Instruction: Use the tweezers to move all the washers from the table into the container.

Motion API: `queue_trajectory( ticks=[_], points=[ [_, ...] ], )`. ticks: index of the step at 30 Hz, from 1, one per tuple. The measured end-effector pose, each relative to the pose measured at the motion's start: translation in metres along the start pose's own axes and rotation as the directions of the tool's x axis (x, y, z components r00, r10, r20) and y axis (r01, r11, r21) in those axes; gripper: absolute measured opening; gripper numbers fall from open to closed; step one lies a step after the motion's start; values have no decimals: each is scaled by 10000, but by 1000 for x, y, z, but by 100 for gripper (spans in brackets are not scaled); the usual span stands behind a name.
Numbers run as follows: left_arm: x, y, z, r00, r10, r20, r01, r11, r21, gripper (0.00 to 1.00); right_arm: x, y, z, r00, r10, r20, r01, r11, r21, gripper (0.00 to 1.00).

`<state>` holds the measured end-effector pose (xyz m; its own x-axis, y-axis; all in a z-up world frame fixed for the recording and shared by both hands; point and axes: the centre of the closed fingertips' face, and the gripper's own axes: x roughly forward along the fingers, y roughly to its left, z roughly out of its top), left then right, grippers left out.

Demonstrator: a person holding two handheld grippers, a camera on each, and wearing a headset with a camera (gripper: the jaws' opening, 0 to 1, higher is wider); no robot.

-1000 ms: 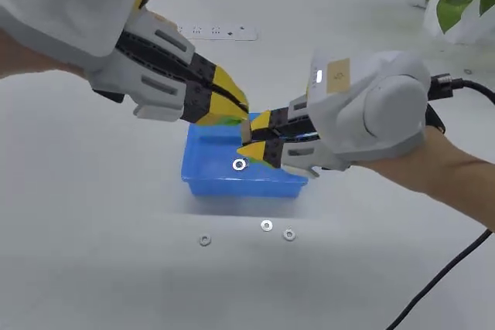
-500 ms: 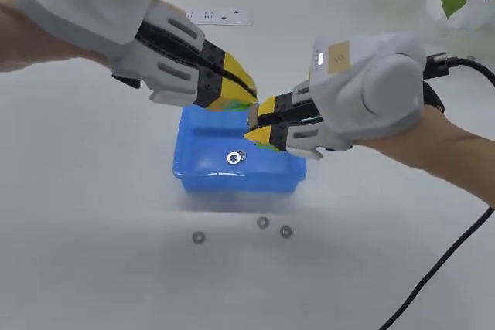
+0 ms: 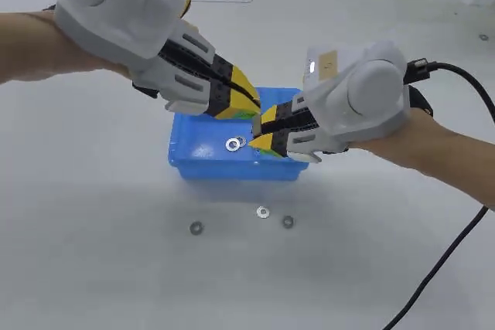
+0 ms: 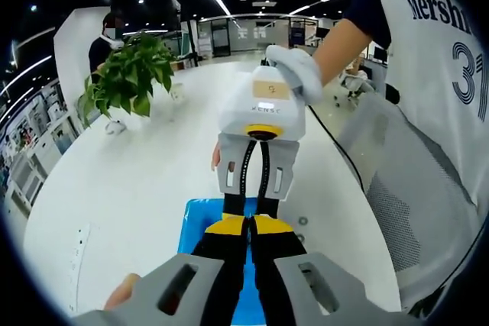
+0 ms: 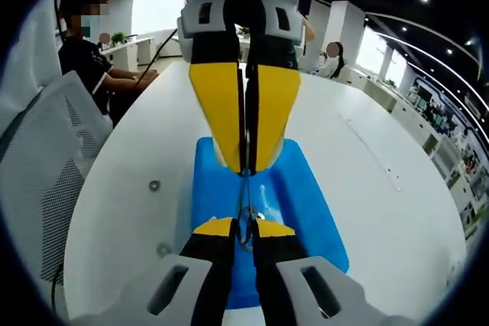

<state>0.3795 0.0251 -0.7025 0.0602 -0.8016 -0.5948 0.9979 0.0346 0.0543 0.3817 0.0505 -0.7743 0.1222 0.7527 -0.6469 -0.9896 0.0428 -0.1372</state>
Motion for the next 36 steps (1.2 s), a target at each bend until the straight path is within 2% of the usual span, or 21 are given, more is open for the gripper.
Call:
queue_trajectory(
  ticks=[7, 14, 22, 24, 31, 36],
  points=[
    [5, 1, -7, 9999, -104, -118, 103, 9999, -99, 5, 3, 1, -4, 9999, 54, -91, -53, 10000, 75, 10],
    [4, 3, -6, 9999, -62, -96, 61, 9999, -113, 5, 2, -1, -4, 10000, 37, -81, -36, 9998, 190, 12],
    [3, 1, -4, 9999, 0, -145, -2, 9999, -138, 5, 1, -1, -3, 9998, -10, -204, 9, 10000, -28, 10],
    [0, 2, 0, 10000, 43, 3, -43, 9995, -309, 5, -1, -3, 0, 10000, -45, -63, 46, 9999, 99, 10],
    [-3, 6, 7, 9991, 326, 282, -318, 9991, -291, 6, -5, -9, 8, 9995, -252, 182, 249, 9995, 190, 10],
    [0, 4, 2, 9997, 249, 63, -249, 9997, -64, 5, -1, -7, 4, 9998, -199, -14, 199, 9998, 49, 10]
  ],
)
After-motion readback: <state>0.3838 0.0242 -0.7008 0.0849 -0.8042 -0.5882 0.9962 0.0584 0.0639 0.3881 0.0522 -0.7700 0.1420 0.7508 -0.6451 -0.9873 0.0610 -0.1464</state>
